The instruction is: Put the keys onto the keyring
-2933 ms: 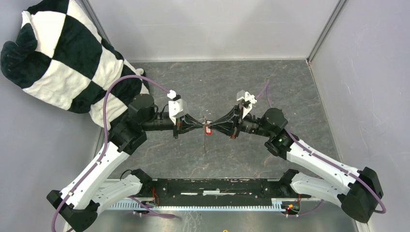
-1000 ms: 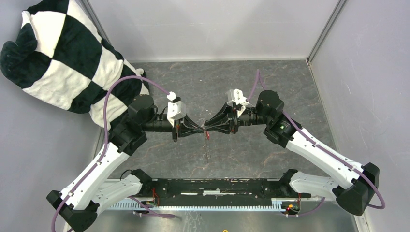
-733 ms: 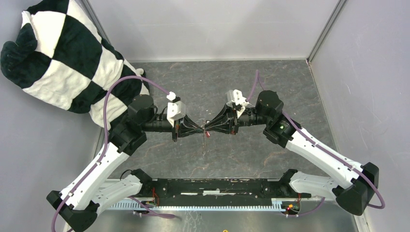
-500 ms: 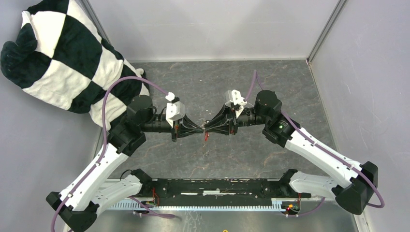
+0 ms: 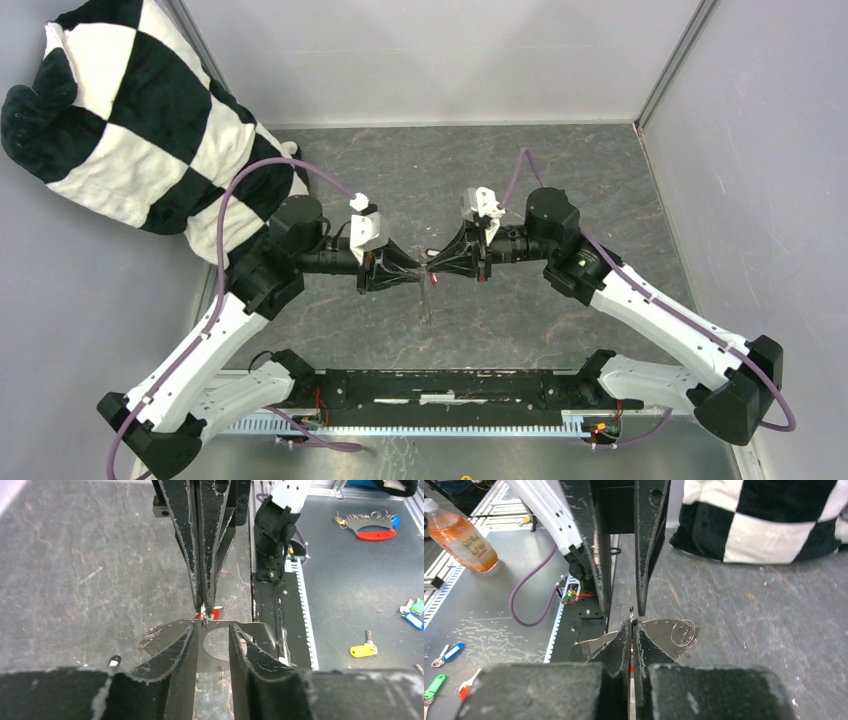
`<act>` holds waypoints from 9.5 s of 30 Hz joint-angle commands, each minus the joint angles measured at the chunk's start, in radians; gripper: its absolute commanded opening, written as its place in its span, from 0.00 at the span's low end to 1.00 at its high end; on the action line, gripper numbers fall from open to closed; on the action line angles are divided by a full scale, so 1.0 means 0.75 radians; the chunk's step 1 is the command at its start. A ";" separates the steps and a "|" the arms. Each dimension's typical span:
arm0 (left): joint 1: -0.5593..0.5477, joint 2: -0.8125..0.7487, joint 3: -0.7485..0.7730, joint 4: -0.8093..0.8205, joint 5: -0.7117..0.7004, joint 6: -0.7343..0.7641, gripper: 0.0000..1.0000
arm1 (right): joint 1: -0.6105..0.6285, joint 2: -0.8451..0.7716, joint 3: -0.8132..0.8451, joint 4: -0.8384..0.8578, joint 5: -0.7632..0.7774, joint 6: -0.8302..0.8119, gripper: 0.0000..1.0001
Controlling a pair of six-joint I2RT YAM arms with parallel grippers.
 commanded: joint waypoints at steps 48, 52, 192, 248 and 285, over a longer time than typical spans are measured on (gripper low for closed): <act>-0.028 0.261 0.270 -0.428 -0.103 0.478 0.02 | 0.023 0.076 0.271 -0.353 0.324 -0.084 0.37; -0.028 0.198 0.202 -0.216 -0.097 0.231 0.02 | -0.019 -0.084 0.127 -0.191 0.357 0.026 0.51; -0.028 0.265 0.284 -0.374 -0.026 0.361 0.38 | -0.042 0.045 0.272 -0.485 0.117 -0.145 0.00; -0.042 0.166 0.159 0.285 0.232 -0.133 0.02 | -0.021 -0.226 -0.090 0.356 0.106 0.377 0.40; -0.042 0.291 0.343 -0.359 0.026 0.481 0.53 | -0.017 -0.023 0.276 -0.552 0.260 -0.135 0.01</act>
